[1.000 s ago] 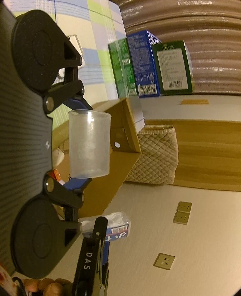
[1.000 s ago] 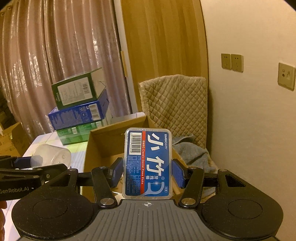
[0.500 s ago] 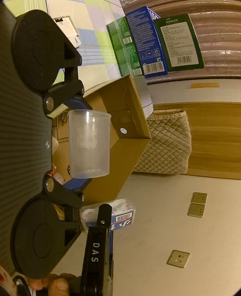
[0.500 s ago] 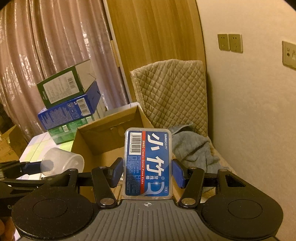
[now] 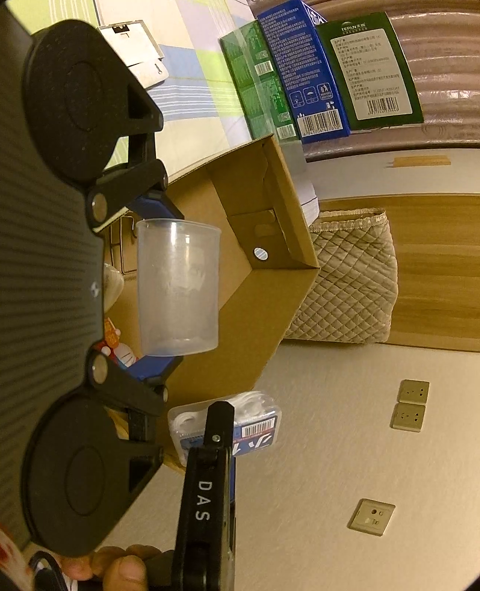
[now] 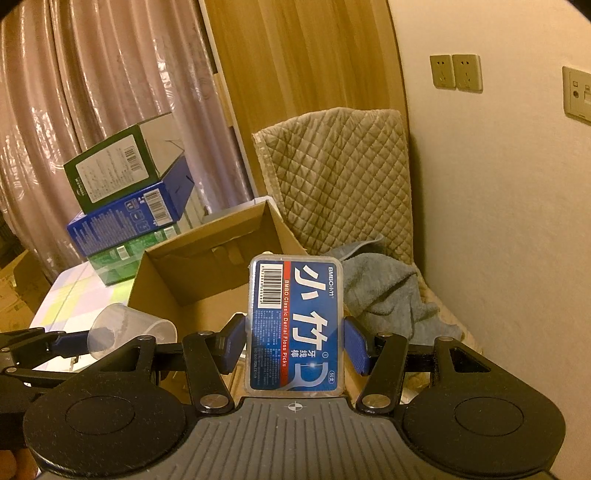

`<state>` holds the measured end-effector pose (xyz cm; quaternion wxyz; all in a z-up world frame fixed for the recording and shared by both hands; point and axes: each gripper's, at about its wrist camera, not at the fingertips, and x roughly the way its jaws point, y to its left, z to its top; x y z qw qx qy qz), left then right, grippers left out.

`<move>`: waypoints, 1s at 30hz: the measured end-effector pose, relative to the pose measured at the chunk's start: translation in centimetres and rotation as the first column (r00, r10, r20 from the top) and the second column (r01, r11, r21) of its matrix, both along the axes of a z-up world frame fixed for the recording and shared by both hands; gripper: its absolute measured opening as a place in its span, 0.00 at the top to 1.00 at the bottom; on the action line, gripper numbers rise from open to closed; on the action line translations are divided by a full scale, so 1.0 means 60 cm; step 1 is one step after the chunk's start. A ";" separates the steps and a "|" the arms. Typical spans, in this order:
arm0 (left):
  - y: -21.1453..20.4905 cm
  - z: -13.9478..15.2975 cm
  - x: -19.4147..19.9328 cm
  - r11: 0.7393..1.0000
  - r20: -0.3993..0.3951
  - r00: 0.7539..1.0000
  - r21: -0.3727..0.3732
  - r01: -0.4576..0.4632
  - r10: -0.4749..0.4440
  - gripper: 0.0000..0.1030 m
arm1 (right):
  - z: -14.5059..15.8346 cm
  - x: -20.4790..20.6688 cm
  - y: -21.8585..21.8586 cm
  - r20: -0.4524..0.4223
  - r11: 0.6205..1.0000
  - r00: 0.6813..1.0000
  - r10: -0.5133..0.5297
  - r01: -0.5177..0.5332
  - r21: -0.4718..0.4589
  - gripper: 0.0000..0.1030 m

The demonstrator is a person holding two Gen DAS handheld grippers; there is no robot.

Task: Organize rigid objects
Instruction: 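Open the left gripper to drop the container while the right releases the blue-labelled box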

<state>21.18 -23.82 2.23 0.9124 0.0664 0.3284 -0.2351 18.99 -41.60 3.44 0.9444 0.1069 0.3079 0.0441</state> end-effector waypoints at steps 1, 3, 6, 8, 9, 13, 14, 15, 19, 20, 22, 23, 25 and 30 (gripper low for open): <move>0.000 0.000 0.000 1.000 -0.001 1.000 0.000 0.001 -0.001 0.34 | 0.000 0.000 0.000 0.000 1.000 1.000 -0.001 0.001 0.001 0.48; -0.001 -0.002 0.001 1.000 -0.002 1.000 0.000 0.003 -0.003 0.34 | 0.002 0.000 -0.001 0.001 1.000 1.000 -0.002 0.002 0.001 0.48; -0.001 -0.003 0.003 1.000 -0.007 1.000 -0.001 0.001 -0.001 0.34 | 0.002 0.000 0.000 0.001 1.000 1.000 -0.002 0.002 0.000 0.48; -0.001 -0.003 0.004 1.000 -0.012 1.000 -0.004 0.001 -0.001 0.34 | 0.001 0.000 0.000 0.001 1.000 1.000 -0.001 0.001 0.001 0.48; -0.001 -0.003 0.005 1.000 -0.011 1.000 -0.002 0.002 -0.002 0.34 | 0.002 0.000 0.000 0.001 1.000 1.000 -0.001 0.001 0.001 0.48; 0.001 0.000 0.003 1.000 0.001 1.000 0.008 -0.007 0.007 0.31 | 0.002 0.000 0.001 0.002 1.000 1.000 0.001 -0.001 0.002 0.48; 0.003 0.000 0.003 1.000 0.002 1.000 0.004 -0.012 0.012 0.31 | 0.002 -0.001 0.001 0.002 1.000 1.000 0.002 -0.002 0.002 0.48; 0.007 0.002 0.003 1.000 0.003 1.000 0.000 -0.022 0.022 0.31 | 0.002 -0.001 0.002 0.002 1.000 1.000 0.002 -0.002 0.002 0.48; 0.028 0.010 0.002 0.998 0.004 0.998 -0.023 -0.059 0.059 0.31 | 0.003 -0.003 0.005 0.003 1.000 1.000 0.004 -0.004 0.002 0.48; 0.033 0.013 0.002 0.997 0.006 0.998 -0.029 -0.067 0.067 0.31 | 0.004 -0.003 0.007 0.003 1.000 1.000 0.006 -0.006 0.004 0.48; 0.045 0.017 0.003 0.996 0.007 0.996 -0.038 -0.086 0.086 0.31 | 0.005 -0.003 0.009 0.004 1.000 1.000 0.009 -0.009 0.005 0.48; 0.051 0.020 0.004 0.994 0.007 0.995 -0.044 -0.095 0.096 0.31 | 0.005 -0.004 0.010 0.005 1.000 1.000 0.011 -0.011 0.004 0.48; 0.062 0.024 0.003 0.992 0.010 0.993 -0.052 -0.114 0.115 0.31 | 0.005 -0.003 0.014 0.005 1.000 1.000 0.015 -0.015 0.004 0.48; 0.081 0.030 0.004 0.988 0.009 0.990 -0.065 -0.141 0.142 0.31 | 0.004 -0.003 0.019 0.003 1.000 1.000 0.027 -0.027 0.003 0.48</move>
